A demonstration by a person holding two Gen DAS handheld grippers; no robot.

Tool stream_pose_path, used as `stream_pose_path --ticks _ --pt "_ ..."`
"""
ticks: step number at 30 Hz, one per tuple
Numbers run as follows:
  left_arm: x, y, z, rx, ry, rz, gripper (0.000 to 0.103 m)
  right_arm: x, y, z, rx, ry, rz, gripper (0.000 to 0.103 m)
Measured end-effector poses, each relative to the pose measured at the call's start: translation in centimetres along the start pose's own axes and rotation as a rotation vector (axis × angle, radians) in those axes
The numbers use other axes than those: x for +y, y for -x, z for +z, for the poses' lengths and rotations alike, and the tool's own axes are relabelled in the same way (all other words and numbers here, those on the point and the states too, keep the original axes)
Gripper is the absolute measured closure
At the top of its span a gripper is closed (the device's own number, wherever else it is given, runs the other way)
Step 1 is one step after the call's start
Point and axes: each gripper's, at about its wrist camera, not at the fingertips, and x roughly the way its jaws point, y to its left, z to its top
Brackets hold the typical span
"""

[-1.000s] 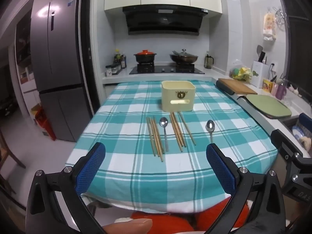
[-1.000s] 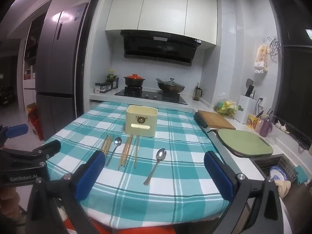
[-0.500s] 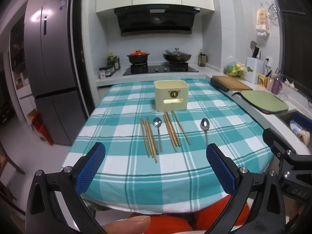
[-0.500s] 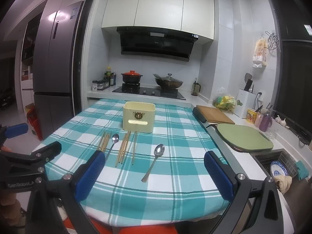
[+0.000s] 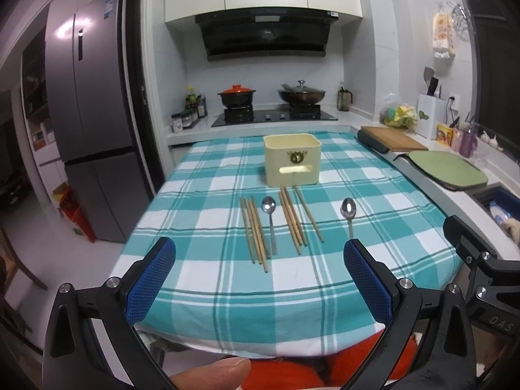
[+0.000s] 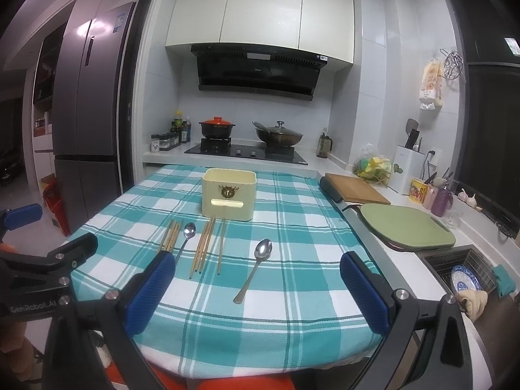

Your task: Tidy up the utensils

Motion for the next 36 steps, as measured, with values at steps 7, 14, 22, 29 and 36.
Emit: stream_pose_path --ticks 7,14,22,29,36 --pt "0.0 -0.2 -0.2 0.004 -0.004 0.008 0.000 -0.1 0.0 -0.1 0.007 0.004 0.005 0.000" --pt "-0.1 -0.3 -0.1 0.003 -0.011 0.018 0.000 -0.2 0.0 -0.3 0.009 0.003 0.004 0.000" --pt "-0.3 -0.7 -0.1 0.015 -0.022 0.018 0.000 -0.3 -0.2 -0.1 0.017 0.006 0.003 0.000" --pt "-0.5 -0.9 0.0 0.022 -0.027 0.013 0.000 -0.8 -0.6 0.0 0.028 -0.006 -0.012 0.000" --pt "-0.5 -1.4 -0.1 0.038 -0.016 0.014 0.000 -1.1 -1.3 -0.2 0.052 -0.013 -0.029 0.000"
